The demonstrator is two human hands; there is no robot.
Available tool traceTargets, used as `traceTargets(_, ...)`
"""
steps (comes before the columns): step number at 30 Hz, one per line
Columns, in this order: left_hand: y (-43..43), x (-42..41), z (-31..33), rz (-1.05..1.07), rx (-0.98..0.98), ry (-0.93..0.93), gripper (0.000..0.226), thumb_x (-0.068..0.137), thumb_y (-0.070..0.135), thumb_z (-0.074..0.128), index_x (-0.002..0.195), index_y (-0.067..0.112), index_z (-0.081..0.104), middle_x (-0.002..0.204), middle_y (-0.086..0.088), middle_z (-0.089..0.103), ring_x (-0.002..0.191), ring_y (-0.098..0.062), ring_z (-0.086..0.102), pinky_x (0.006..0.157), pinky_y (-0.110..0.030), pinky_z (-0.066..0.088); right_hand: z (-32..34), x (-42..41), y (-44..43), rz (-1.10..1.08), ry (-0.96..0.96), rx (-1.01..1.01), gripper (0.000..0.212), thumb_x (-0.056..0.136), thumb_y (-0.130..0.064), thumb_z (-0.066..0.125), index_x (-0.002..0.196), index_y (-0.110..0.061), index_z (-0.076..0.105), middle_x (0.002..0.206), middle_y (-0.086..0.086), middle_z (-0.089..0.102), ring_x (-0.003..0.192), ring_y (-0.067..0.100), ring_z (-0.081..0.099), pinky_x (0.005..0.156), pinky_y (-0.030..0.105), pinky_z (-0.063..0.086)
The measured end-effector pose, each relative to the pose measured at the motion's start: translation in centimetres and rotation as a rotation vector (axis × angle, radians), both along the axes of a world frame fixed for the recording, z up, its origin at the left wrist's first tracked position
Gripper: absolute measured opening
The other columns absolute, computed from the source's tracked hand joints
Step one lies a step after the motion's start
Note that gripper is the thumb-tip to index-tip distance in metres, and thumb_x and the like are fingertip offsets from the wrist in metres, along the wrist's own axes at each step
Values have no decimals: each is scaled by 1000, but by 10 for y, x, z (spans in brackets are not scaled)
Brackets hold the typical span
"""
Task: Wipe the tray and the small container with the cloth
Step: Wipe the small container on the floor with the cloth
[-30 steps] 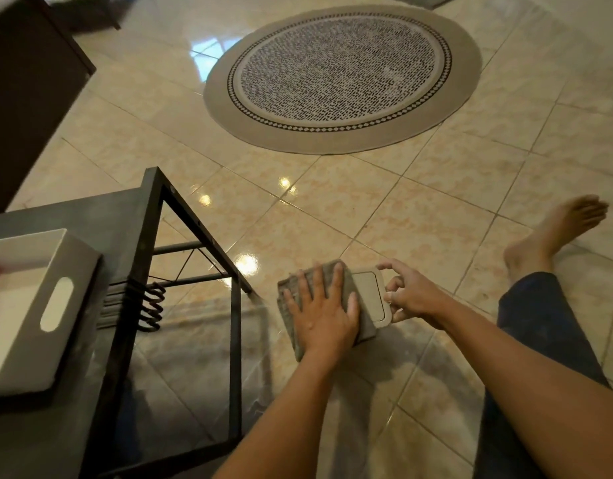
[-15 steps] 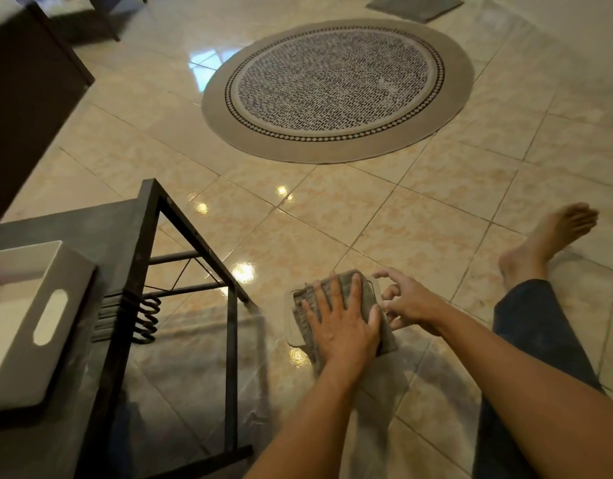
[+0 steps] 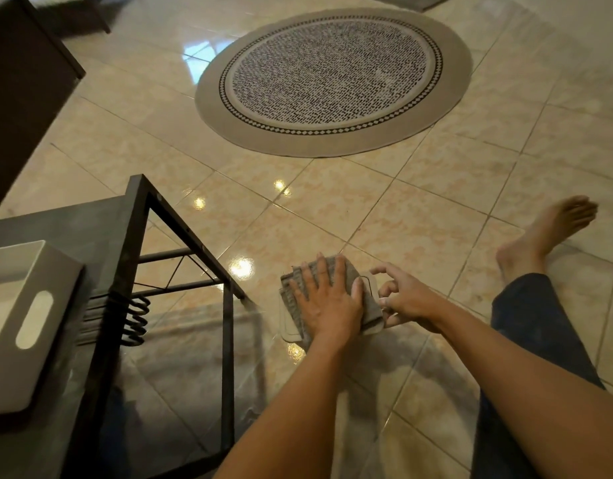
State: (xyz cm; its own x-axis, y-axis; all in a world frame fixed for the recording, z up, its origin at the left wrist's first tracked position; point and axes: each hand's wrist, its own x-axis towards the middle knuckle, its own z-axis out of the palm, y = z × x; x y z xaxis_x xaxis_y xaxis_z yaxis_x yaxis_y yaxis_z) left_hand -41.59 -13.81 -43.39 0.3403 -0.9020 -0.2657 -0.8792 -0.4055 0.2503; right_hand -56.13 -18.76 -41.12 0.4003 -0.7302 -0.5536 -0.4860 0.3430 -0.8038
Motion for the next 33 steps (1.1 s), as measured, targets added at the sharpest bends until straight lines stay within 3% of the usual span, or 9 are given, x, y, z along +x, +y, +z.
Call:
traceTargets(4, 33, 18, -9, -24, -71, -67, 67, 96, 56, 12, 150, 34, -22, 161, -3, -24, 146, -29, -25, 115, -54, -20, -1, -1, 1, 2, 4, -19, 56, 89, 12, 54, 127, -28, 48, 91, 16, 54, 72, 25, 64, 64, 43, 64)
traceTargets(9, 29, -2, -9, -338, -155, -86, 63, 98, 48, 17, 153, 36, -9, 163, 2, -16, 149, -28, -17, 118, -56, -9, 3, 1, 3, -5, 18, -43, 54, 89, 12, 53, 126, -27, 49, 85, 13, 53, 68, 24, 61, 68, 48, 63)
traceTargets(14, 52, 24, -6, 42, -38, -86, 65, 96, 51, 8, 149, 31, -25, 159, -3, -30, 144, -28, -29, 117, -53, -16, 4, 4, 10, -67, 28, -48, 54, 88, 13, 52, 124, -27, 51, 85, 12, 54, 68, 22, 65, 66, 49, 64)
traceTargets(17, 64, 6, -4, 48, -25, -24, 67, 89, 52, -3, 148, 31, -26, 157, -3, -33, 142, -27, -33, 112, -52, -23, 3, 7, 20, -142, 43, -59, 53, 90, 12, 52, 128, -26, 49, 83, 11, 54, 66, 21, 65, 63, 47, 64)
traceTargets(20, 59, 5, -6, -82, -77, -22, 65, 92, 52, 6, 152, 34, -16, 159, 2, -25, 145, -25, -27, 114, -52, -20, 1, 0, 44, -167, 99, 21, 60, 90, 4, 60, 138, -25, 39, 88, 10, 63, 68, 24, 69, 65, 43, 64)
traceTargets(23, 54, 23, -4, -283, -118, -22, 62, 99, 50, 18, 153, 37, -10, 160, 8, -20, 147, -22, -23, 118, -51, -15, 9, -10, 31, -16, 457, -309, 46, 94, -19, 61, 137, -23, 44, 99, 5, 70, 85, 24, 69, 78, 40, 58)
traceTargets(25, 54, 34, -2, -384, -138, -26, 61, 100, 51, 19, 153, 38, -8, 160, 10, -18, 148, -20, -23, 118, -49, -13, 17, -2, 3, 62, 450, -432, 29, 97, -21, 54, 125, -21, 58, 117, 4, 70, 103, 24, 64, 88, 34, 50)
traceTargets(28, 57, 44, -3, -449, -144, -39, 60, 100, 51, 19, 153, 39, -7, 162, 11, -14, 148, -18, -23, 117, -47, -14, 22, 29, -28, 273, 324, -354, 26, 98, -15, 50, 119, -20, 65, 119, 5, 68, 107, 23, 62, 83, 28, 42)
traceTargets(33, 56, 48, -5, -465, -120, -60, 60, 99, 55, 13, 152, 40, -12, 162, 10, -17, 146, -16, -27, 118, -50, -11, 12, 46, -47, 420, 197, -67, 41, 90, 5, 51, 123, -17, 59, 93, 6, 56, 76, 17, 52, 63, 28, 45)
